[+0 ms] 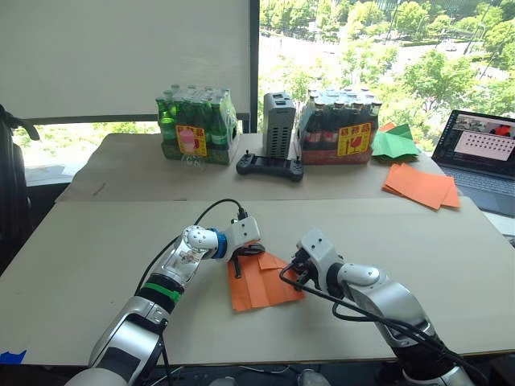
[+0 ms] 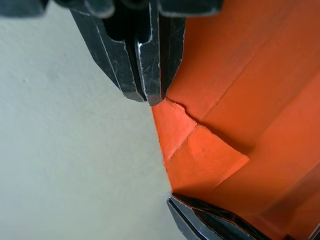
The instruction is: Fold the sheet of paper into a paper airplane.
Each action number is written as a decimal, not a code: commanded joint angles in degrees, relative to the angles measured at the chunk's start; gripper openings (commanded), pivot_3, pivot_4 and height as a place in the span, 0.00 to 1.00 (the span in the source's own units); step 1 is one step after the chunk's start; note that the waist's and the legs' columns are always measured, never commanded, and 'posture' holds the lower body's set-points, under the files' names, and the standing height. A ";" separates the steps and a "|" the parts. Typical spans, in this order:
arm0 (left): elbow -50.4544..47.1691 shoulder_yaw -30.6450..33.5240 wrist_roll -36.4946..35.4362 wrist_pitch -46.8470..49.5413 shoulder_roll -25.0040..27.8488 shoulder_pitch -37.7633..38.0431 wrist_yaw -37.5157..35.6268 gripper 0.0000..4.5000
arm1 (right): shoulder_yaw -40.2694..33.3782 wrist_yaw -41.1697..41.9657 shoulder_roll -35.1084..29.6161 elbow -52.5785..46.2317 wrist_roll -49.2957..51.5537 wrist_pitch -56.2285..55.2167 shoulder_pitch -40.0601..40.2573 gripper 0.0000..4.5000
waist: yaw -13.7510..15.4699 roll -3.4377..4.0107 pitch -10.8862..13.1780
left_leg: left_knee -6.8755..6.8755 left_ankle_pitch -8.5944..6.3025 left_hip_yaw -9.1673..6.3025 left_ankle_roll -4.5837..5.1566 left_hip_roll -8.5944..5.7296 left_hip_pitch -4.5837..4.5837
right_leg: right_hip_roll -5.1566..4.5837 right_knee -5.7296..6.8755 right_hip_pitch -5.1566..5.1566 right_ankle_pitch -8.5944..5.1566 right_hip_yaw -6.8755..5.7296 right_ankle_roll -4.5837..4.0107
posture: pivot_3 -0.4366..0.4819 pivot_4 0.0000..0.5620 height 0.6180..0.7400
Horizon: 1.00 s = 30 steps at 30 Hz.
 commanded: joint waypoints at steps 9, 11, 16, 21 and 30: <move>-19.85 13.34 -12.91 15.72 5.57 1.84 -1.39 0.00 | -7.18 5.21 0.54 -9.45 8.07 -10.56 0.81 0.00 | -0.73 -0.04 0.28 | 0.03 0.21 0.03 -0.35 -0.02 -0.86 | 0.01 0.20 -1.03 0.31 0.06 -0.51 | 0.48 0.27 0.66; -24.74 17.30 -16.94 22.42 7.04 4.72 -0.52 0.00 | -4.66 5.15 -0.06 -8.76 6.36 -11.74 0.59 0.00 | -0.90 -0.03 0.28 | 0.02 0.20 0.04 -0.34 -0.01 -0.85 | 0.01 0.19 -1.02 0.31 0.08 -0.51 | 0.48 0.27 0.66; -32.11 24.54 -23.81 34.60 7.27 14.26 4.90 0.06 | -0.40 4.81 0.00 -2.98 3.08 -15.36 -1.74 0.00 | -1.32 -0.02 0.32 | -0.02 0.09 0.07 -0.15 -0.01 -0.65 | 0.02 0.23 -0.93 0.31 0.12 -0.51 | 0.48 0.27 0.66; -36.01 27.29 -27.62 38.99 6.29 19.21 9.21 0.42 | 3.59 5.94 0.84 4.90 -0.05 -19.72 -6.27 0.00 | -0.45 -0.11 0.41 | 0.00 0.17 0.04 -0.28 0.00 -0.66 | 0.04 0.25 -0.93 0.43 0.09 -0.68 | 0.48 0.27 0.66; -36.35 26.42 -29.95 42.75 3.72 22.18 15.24 0.79 | 7.60 8.41 1.67 16.18 -3.21 -19.61 -9.47 0.00 | -0.38 -0.11 0.41 | -0.01 0.20 0.05 -0.34 -0.01 -0.67 | 0.04 0.20 -0.93 0.44 0.08 -0.71 | 0.48 0.27 0.66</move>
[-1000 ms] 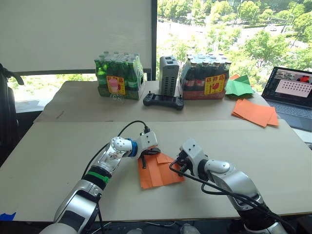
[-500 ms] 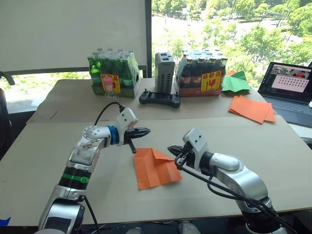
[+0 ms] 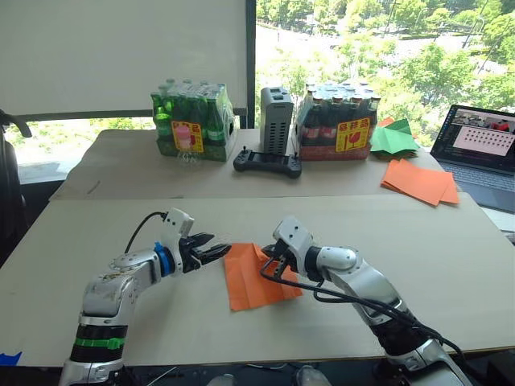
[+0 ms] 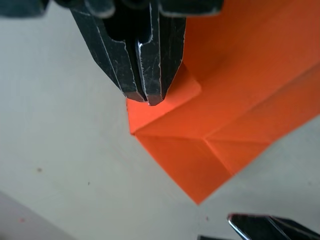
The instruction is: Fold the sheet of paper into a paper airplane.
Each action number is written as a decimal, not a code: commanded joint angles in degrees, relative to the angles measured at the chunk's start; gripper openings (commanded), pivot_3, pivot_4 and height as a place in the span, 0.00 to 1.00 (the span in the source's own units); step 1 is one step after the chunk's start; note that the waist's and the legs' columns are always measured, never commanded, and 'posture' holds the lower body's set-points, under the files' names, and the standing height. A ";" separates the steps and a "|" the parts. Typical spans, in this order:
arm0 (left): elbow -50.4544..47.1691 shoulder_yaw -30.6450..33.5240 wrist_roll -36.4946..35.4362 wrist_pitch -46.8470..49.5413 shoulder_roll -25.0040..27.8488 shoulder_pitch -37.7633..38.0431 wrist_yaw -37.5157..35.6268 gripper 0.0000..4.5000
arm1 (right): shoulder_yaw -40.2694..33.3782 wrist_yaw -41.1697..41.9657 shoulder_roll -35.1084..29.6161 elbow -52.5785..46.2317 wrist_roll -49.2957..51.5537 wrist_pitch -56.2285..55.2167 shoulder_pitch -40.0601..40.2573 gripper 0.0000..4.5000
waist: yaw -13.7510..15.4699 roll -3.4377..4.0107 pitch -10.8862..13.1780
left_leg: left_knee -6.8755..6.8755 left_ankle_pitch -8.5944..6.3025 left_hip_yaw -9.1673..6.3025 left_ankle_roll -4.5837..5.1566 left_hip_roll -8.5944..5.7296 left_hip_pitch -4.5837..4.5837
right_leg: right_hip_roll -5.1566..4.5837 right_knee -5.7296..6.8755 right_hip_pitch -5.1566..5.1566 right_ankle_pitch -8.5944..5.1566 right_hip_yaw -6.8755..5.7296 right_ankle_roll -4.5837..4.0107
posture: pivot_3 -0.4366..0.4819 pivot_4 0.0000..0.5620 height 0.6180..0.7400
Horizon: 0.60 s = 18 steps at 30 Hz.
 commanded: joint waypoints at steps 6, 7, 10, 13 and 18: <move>2.76 -1.16 -1.87 2.26 -4.31 -0.60 5.15 0.79 | 0.14 2.05 0.10 -1.23 -0.38 1.54 0.19 0.00 | 0.00 0.00 0.00 | 0.00 -0.01 -0.01 0.02 0.01 0.03 | 0.00 0.04 0.02 0.01 -0.01 -0.01 | 0.48 0.27 0.66; 2.92 -1.10 -2.16 2.41 -4.94 -0.94 5.57 0.79 | 0.16 2.03 0.24 -1.40 -0.46 1.70 0.23 0.00 | 0.00 0.00 0.00 | 0.00 -0.01 -0.01 0.02 0.01 0.05 | 0.00 0.04 0.03 0.01 0.00 -0.01 | 0.48 0.27 0.66; 3.08 -0.55 -2.97 2.54 -6.35 -2.03 6.67 0.79 | 0.10 1.85 0.52 -1.70 -0.67 2.03 0.35 0.00 | 0.00 -0.01 0.00 | 0.01 -0.01 -0.01 0.02 0.01 0.07 | 0.00 0.04 0.06 0.01 0.00 -0.01 | 0.48 0.27 0.66; 2.16 -1.53 -3.28 1.68 -5.50 -1.78 5.43 0.61 | -0.14 1.33 0.81 -2.05 -0.78 2.71 0.64 0.00 | -0.11 -0.01 0.00 | 0.00 -0.01 -0.01 0.01 0.01 0.06 | 0.00 0.04 0.05 0.01 0.00 -0.01 | 0.48 0.27 0.66; 2.10 -4.55 -1.59 0.50 -2.90 -1.89 5.02 0.22 | -0.32 0.75 1.15 -3.08 -0.61 3.88 1.12 0.00 | -0.10 -0.01 0.00 | -0.01 -0.01 0.00 0.00 0.01 0.05 | 0.00 0.04 0.03 0.01 0.00 -0.02 | 0.48 0.27 0.66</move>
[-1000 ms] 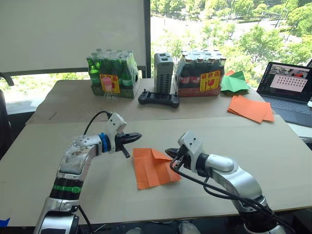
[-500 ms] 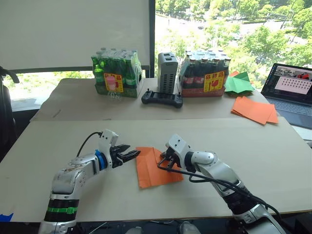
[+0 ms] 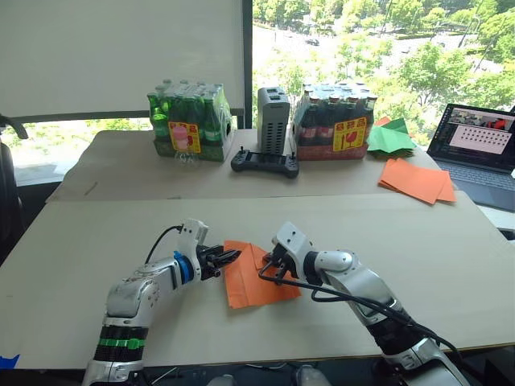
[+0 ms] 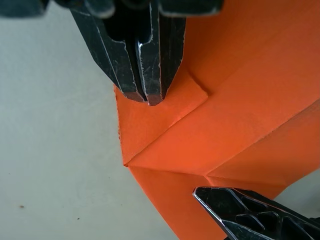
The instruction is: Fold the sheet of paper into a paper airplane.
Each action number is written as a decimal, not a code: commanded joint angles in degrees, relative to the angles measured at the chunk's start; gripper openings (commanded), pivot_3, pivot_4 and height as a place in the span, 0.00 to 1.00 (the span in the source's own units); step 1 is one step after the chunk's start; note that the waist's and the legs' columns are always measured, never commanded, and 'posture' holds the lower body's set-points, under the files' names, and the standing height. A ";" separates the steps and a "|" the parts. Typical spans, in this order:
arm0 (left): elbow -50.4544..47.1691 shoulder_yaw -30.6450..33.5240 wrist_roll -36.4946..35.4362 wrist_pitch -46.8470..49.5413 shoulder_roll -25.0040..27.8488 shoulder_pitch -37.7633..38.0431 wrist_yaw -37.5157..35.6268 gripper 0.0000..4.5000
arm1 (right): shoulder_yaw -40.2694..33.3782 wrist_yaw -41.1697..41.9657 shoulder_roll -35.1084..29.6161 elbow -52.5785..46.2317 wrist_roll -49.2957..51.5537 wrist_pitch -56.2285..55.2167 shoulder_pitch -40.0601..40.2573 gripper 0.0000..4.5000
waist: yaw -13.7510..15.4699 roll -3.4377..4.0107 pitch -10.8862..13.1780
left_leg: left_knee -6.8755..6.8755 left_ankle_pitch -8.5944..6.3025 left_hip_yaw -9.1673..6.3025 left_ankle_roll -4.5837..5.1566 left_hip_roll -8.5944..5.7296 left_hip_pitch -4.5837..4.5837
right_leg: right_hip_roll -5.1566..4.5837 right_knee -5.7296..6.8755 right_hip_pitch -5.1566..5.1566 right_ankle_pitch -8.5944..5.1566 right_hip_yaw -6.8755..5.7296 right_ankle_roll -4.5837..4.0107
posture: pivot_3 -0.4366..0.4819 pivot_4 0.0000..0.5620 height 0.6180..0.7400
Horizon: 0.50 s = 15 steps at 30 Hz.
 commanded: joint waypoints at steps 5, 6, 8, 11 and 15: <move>-1.30 -3.15 3.05 -5.44 2.77 -2.55 -0.92 0.01 | -0.32 -1.01 1.22 -2.65 0.06 2.65 0.68 0.00 | 0.04 0.00 0.00 | 0.00 0.00 0.00 0.00 0.00 -0.01 | 0.00 0.00 0.00 0.00 0.00 0.00 | 0.48 0.27 0.66; -1.35 -4.01 4.08 -6.85 3.24 -2.97 -1.15 0.01 | -0.38 -1.14 1.44 -2.86 0.18 2.90 0.71 0.00 | 0.05 0.00 0.00 | 0.01 0.00 0.00 0.00 0.00 -0.01 | 0.00 0.00 0.00 0.00 0.00 0.00 | 0.48 0.27 0.66; -1.43 -7.24 7.70 -11.50 4.94 -3.49 -2.27 0.01 | -0.49 -1.43 1.85 -3.31 0.40 3.32 0.86 0.00 | 0.04 0.00 0.00 | 0.00 0.00 0.00 0.00 0.00 -0.01 | 0.00 0.00 -0.01 0.01 0.00 -0.01 | 0.48 0.27 0.66; -2.05 -11.60 12.06 -18.33 7.32 -3.48 -4.82 0.01 | -1.05 -2.06 2.55 -3.46 0.61 3.76 1.01 0.00 | -0.02 0.00 0.00 | -0.01 0.00 0.02 -0.01 0.00 0.00 | 0.00 -0.01 -0.01 0.01 0.02 -0.01 | 0.48 0.27 0.66; -2.36 -15.43 16.63 -26.80 10.22 -2.52 -7.89 0.01 | -2.59 -3.53 3.42 -2.32 0.58 3.90 0.73 0.00 | 0.00 0.00 0.00 | -0.01 0.00 0.02 0.00 0.00 -0.02 | 0.00 -0.03 -0.03 0.01 0.02 -0.01 | 0.48 0.27 0.66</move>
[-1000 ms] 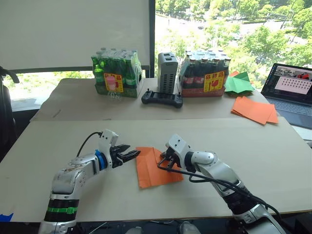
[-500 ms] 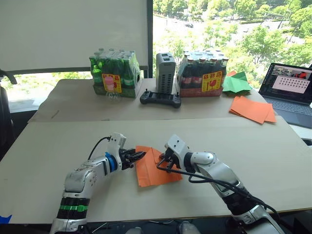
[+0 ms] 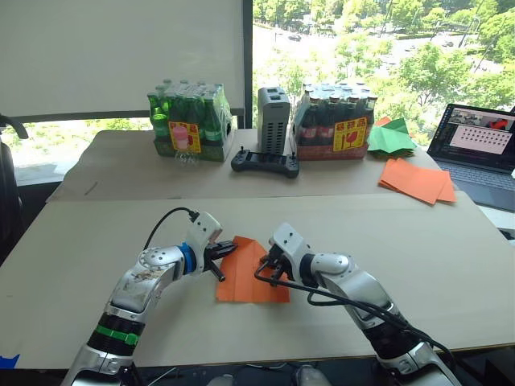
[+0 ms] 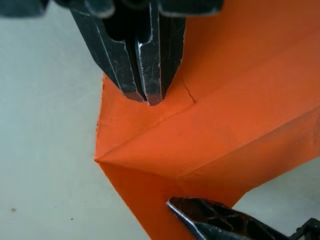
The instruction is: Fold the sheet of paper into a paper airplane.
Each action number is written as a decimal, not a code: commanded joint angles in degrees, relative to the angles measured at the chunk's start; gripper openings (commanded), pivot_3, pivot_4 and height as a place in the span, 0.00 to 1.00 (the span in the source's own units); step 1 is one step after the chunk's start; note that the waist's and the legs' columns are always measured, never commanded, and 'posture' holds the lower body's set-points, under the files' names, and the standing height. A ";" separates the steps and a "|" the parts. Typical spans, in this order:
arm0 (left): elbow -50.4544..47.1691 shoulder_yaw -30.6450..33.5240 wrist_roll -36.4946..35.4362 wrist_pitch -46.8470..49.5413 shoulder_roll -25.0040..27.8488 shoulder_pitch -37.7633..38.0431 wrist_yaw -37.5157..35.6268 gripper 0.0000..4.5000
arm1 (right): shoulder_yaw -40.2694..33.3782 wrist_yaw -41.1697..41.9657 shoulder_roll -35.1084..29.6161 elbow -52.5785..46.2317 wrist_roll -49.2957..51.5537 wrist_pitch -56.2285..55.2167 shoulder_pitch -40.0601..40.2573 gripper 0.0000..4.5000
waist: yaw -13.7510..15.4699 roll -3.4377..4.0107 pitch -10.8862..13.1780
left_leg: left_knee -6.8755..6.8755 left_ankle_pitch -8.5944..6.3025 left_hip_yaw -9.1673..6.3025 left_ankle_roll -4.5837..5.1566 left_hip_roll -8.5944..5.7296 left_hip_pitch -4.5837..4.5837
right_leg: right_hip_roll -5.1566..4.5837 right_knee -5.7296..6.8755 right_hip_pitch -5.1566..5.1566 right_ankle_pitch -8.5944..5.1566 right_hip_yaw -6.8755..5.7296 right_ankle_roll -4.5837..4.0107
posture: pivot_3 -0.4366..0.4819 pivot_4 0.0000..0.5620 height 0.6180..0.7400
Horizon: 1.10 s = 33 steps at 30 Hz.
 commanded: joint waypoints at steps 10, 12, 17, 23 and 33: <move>1.79 -5.24 11.02 -18.84 1.50 1.05 -2.88 0.01 | -5.30 -3.21 4.10 2.42 0.80 -4.92 -1.69 0.00 | 0.07 0.00 0.00 | 0.00 -0.01 0.00 0.02 -0.01 -0.02 | 0.00 0.01 -0.02 0.00 -0.01 0.00 | 0.48 0.27 0.66; 2.50 -5.99 12.41 -20.26 1.47 1.12 -2.91 0.01 | -5.63 -3.43 5.02 3.62 0.68 -7.40 -2.22 0.00 | -0.02 0.01 0.00 | 0.00 -0.01 0.00 0.02 -0.01 -0.01 | 0.00 0.01 -0.02 0.00 -0.01 0.00 | 0.48 0.27 0.66; 4.80 -8.02 16.93 -23.52 1.90 1.36 -2.60 0.01 | -5.54 -3.84 6.17 5.99 0.17 -12.13 -2.81 0.00 | -0.05 0.01 0.00 | -0.01 0.00 0.01 0.02 -0.01 0.01 | 0.01 0.03 -0.03 0.00 -0.01 0.00 | 0.48 0.27 0.66; 5.25 -7.77 18.93 -25.12 1.88 1.68 -2.39 0.01 | -2.77 -3.65 4.99 6.61 -2.42 -12.77 -1.03 0.00 | -0.04 0.01 0.00 | -0.01 -0.01 0.01 0.03 -0.01 0.00 | 0.01 0.05 -0.03 0.00 -0.01 0.00 | 0.48 0.27 0.66; 4.21 -6.80 19.08 -25.40 2.38 2.19 -3.27 0.01 | -0.24 -4.95 3.63 6.70 -6.42 -10.35 1.95 0.00 | -0.18 0.02 0.00 | -0.01 -0.01 0.03 0.03 0.00 0.09 | 0.02 0.10 0.00 0.00 0.00 0.00 | 0.48 0.27 0.66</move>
